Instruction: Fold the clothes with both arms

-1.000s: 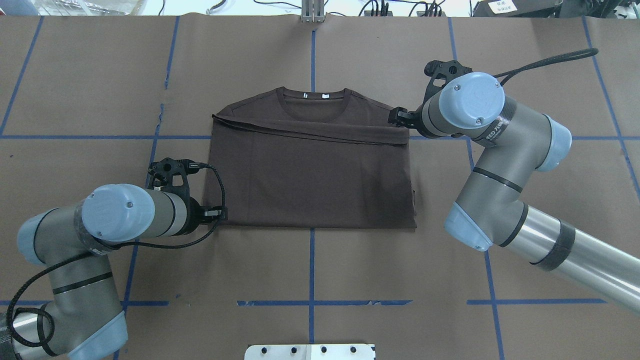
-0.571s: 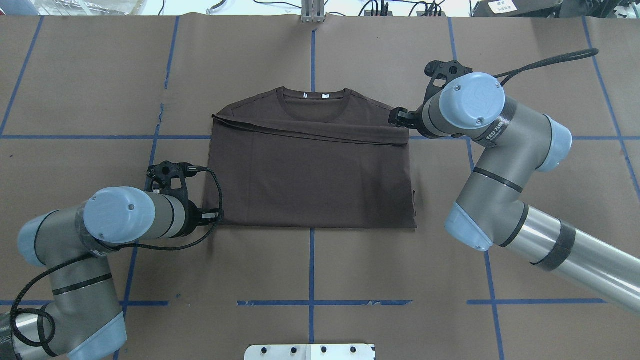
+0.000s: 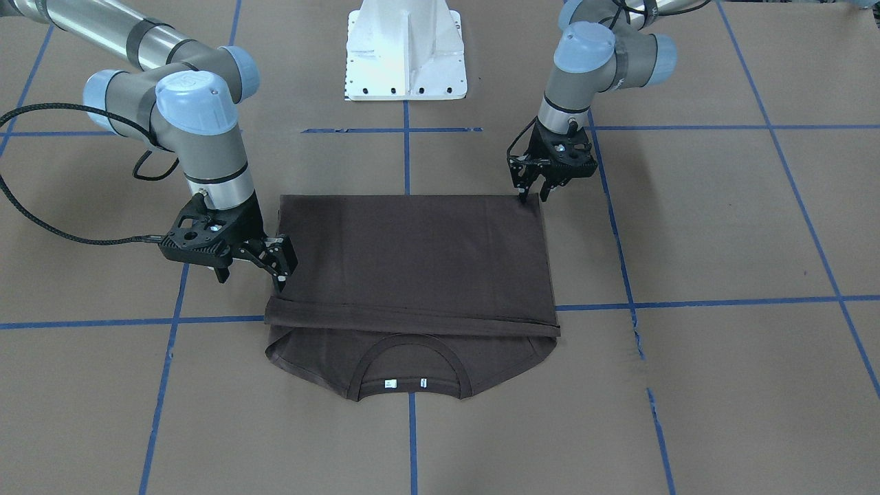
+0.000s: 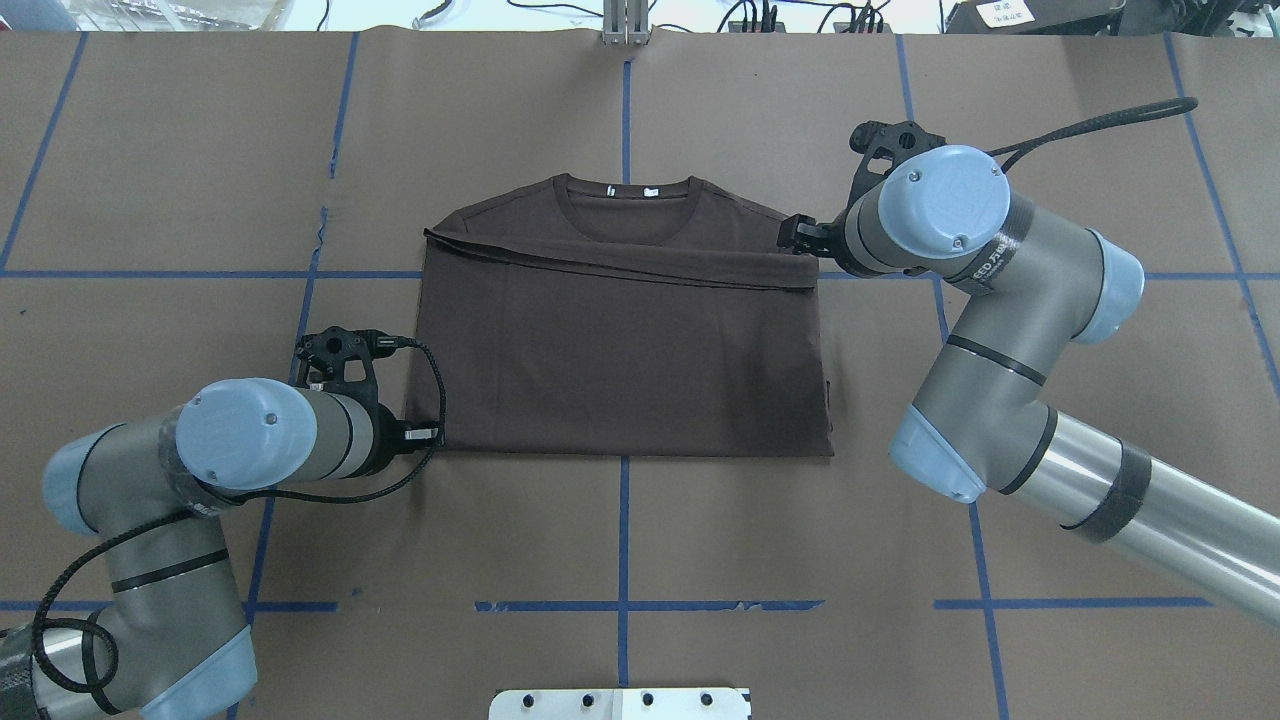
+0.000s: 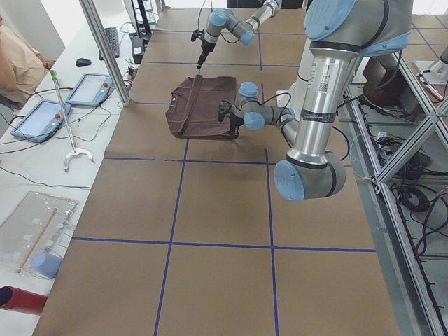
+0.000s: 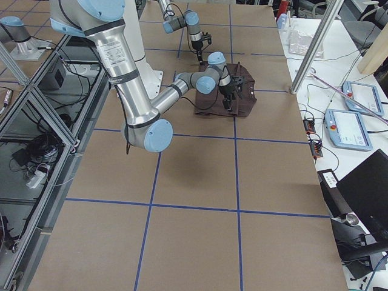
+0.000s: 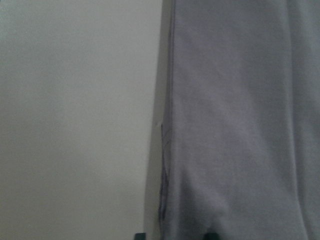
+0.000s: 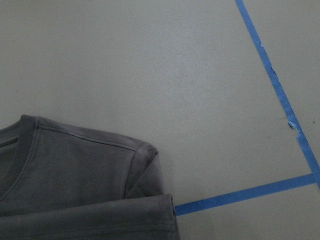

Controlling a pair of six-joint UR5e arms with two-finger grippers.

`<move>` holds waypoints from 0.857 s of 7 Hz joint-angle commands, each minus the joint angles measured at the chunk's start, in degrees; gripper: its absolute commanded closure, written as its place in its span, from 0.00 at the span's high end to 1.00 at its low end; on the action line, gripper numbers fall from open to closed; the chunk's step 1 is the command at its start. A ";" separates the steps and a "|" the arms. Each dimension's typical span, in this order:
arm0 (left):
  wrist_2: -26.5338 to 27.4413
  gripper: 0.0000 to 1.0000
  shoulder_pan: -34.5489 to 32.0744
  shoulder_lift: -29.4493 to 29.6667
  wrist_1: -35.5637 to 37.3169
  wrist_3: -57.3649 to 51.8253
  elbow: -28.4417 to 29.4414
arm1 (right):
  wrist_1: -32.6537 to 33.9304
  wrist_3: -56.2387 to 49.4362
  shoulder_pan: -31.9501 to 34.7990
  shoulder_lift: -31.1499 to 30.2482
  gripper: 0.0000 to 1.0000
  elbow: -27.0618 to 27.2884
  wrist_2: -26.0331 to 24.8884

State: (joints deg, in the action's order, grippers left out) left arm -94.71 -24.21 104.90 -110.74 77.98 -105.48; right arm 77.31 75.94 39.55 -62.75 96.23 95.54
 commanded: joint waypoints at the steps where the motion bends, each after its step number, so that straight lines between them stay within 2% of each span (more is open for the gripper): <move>1: 0.05 0.04 0.39 0.13 0.00 0.07 0.10 | -0.06 0.00 0.00 0.00 1.00 -0.17 0.08; 2: 0.05 0.00 0.39 0.39 0.00 0.07 0.10 | 0.03 -0.09 0.00 0.00 1.00 -0.17 0.08; 4: -0.04 0.00 0.05 -0.13 0.26 -0.63 -1.12 | 0.03 -0.09 -0.09 0.00 1.00 -0.26 0.08; 6: 0.13 0.00 -3.71 -0.48 0.53 -8.15 -0.52 | 0.03 0.00 -0.09 0.09 1.00 -0.25 0.00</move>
State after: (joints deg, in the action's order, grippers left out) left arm -94.73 -25.45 104.68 -110.28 74.35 -106.46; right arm 77.30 75.87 39.47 -62.70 96.01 95.61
